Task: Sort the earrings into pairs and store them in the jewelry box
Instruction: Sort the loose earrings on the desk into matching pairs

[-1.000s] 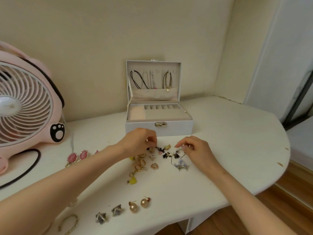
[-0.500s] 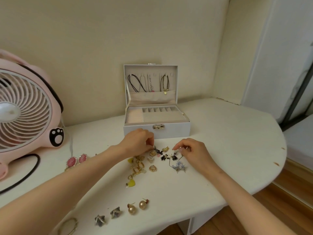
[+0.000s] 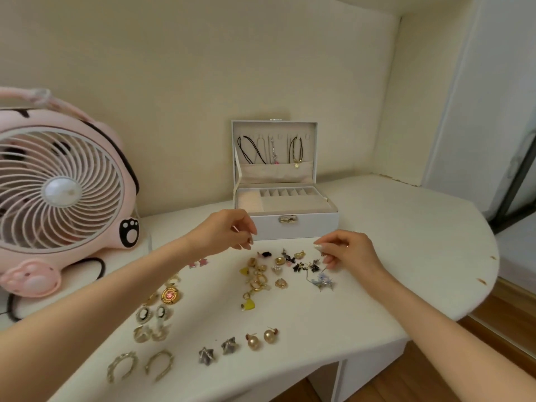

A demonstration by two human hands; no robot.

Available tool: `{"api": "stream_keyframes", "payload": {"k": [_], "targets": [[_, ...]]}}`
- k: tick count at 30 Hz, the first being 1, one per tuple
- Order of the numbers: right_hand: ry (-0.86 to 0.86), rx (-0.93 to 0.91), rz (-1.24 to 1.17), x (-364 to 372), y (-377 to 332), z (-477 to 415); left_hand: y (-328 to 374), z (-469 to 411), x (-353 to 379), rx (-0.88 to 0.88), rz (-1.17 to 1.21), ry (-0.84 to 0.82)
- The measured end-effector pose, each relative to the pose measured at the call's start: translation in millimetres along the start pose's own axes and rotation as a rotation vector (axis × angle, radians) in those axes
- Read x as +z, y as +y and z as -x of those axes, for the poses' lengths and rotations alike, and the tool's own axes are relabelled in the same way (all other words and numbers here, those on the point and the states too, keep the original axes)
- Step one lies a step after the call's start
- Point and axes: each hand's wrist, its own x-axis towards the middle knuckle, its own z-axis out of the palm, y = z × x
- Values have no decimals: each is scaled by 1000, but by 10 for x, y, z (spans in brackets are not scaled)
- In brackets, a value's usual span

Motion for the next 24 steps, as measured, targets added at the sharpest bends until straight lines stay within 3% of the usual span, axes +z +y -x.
{"api": "stream_keyframes", "payload": {"k": [11, 17, 24], "targets": [[-340, -91, 261, 824, -494, 101, -187, 332, -200, -55, -65, 22], [-388, -26, 232, 1189, -596, 90, -230, 454, -227, -83, -89, 110], [-415, 5, 239, 1454, -665, 43, -378, 599, -303, -106, 38, 86]]}}
